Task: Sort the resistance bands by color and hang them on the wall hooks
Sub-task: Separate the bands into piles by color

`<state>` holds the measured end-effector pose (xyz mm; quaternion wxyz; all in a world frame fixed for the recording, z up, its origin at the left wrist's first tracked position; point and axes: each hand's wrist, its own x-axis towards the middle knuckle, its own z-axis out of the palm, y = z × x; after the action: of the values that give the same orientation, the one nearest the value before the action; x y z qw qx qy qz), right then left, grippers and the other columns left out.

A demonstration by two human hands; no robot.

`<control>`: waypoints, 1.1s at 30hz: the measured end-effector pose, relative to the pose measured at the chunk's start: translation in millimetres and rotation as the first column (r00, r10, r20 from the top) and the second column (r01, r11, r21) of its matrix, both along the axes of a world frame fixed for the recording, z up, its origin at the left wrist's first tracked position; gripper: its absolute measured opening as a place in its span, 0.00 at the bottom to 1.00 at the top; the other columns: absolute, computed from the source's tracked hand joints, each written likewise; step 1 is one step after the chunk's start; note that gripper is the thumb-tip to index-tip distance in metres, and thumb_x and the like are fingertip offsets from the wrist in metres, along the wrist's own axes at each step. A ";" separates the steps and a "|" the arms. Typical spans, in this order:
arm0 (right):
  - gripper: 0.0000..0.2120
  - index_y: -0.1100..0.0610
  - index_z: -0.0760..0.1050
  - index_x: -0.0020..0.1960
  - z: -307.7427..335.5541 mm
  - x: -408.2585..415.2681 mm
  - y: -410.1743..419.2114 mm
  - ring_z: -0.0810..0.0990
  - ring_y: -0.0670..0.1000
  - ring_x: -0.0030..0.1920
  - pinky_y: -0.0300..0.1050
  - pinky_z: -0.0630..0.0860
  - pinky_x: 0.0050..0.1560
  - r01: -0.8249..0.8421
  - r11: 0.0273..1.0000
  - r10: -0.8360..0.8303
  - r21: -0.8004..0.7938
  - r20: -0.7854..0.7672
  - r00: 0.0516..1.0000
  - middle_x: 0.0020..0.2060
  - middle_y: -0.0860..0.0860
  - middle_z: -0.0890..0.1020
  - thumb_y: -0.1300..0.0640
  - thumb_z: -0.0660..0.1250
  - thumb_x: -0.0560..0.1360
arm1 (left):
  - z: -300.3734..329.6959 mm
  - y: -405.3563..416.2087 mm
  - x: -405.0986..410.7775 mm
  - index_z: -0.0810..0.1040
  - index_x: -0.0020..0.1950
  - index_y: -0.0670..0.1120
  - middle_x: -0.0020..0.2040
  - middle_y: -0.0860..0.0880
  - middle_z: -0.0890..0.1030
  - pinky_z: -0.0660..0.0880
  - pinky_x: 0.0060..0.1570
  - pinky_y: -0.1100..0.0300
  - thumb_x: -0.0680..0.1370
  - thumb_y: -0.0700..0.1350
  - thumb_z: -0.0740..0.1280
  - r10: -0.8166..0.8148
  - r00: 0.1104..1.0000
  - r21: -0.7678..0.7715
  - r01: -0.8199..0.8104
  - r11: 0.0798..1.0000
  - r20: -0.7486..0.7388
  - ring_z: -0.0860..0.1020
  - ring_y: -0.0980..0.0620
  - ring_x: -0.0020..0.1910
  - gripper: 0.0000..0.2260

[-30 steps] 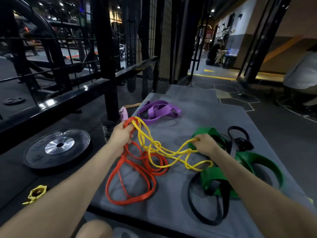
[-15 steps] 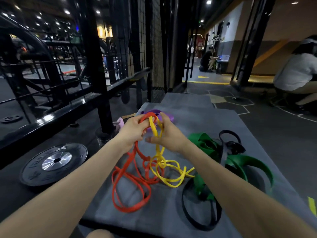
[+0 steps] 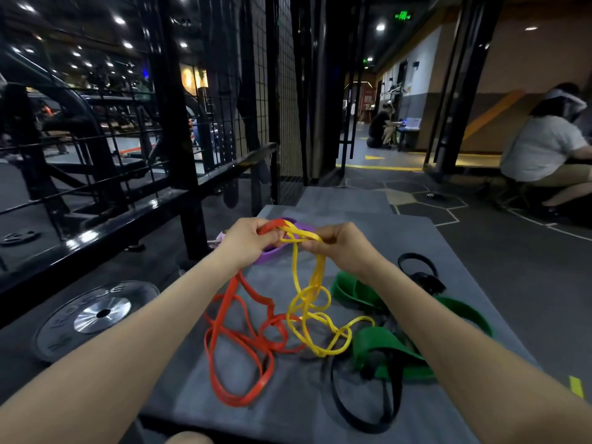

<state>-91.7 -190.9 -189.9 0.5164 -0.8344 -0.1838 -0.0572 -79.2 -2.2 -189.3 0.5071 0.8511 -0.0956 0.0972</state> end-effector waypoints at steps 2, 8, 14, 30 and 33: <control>0.07 0.64 0.81 0.45 1.3 -2.2 -5.0 0.70 0.44 0.33 0.42 0.69 0.39 -0.032 0.995 0.038 0.098 -0.056 0.998 0.31 0.53 0.73 0.60 0.67 0.75 | 3.3 0.2 -2.0 0.79 0.36 0.49 0.35 0.47 0.81 0.69 0.44 0.59 0.75 0.42 0.69 -0.019 1.000 0.012 0.019 1.000 -0.013 0.74 0.52 0.38 0.07; 0.06 0.58 0.74 0.39 7.9 -8.7 -16.2 0.66 0.41 0.22 0.33 0.62 0.25 -0.096 0.994 0.101 0.056 -0.098 0.990 0.27 0.51 0.74 0.62 0.67 0.75 | 13.9 1.7 -9.6 0.79 0.39 0.49 0.29 0.50 0.72 0.63 0.30 0.66 0.75 0.42 0.68 -0.012 1.000 0.106 0.014 0.994 -0.011 0.67 0.60 0.24 0.05; 0.06 0.58 0.76 0.36 9.4 -7.0 -23.9 0.68 0.43 0.28 0.37 0.67 0.32 -0.068 0.891 0.032 -0.449 -0.087 0.996 0.27 0.49 0.72 0.62 0.71 0.70 | 19.2 8.3 -11.4 0.79 0.40 0.47 0.23 0.56 0.74 0.60 0.19 0.71 0.76 0.37 0.65 0.032 0.997 -0.027 -0.034 0.999 -0.076 0.64 0.60 0.16 0.08; 0.06 0.62 0.75 0.41 12.8 0.8 -44.5 0.73 0.56 0.40 0.44 0.65 0.37 0.332 0.776 -0.296 -0.537 0.154 0.943 0.35 0.57 0.75 0.59 0.66 0.74 | 16.7 25.1 8.1 0.70 0.36 0.48 0.28 0.47 0.66 0.61 0.22 0.63 0.80 0.41 0.57 0.313 0.940 -0.182 -0.335 0.925 -0.137 0.64 0.51 0.25 0.13; 0.06 0.63 0.78 0.40 22.7 -1.5 -43.9 0.69 0.51 0.35 0.43 0.65 0.37 0.259 0.960 -0.264 -0.103 -0.038 0.964 0.31 0.54 0.73 0.60 0.68 0.74 | 11.7 27.5 9.0 0.69 0.38 0.49 0.33 0.46 0.71 0.65 0.29 0.60 0.81 0.40 0.56 0.244 0.956 -0.337 -0.287 0.897 -0.164 0.71 0.47 0.33 0.12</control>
<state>-93.2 -234.9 -167.2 0.4675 -0.8768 -0.0613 -0.0942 -70.2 25.3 -177.6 0.6398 0.7539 0.0708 0.1311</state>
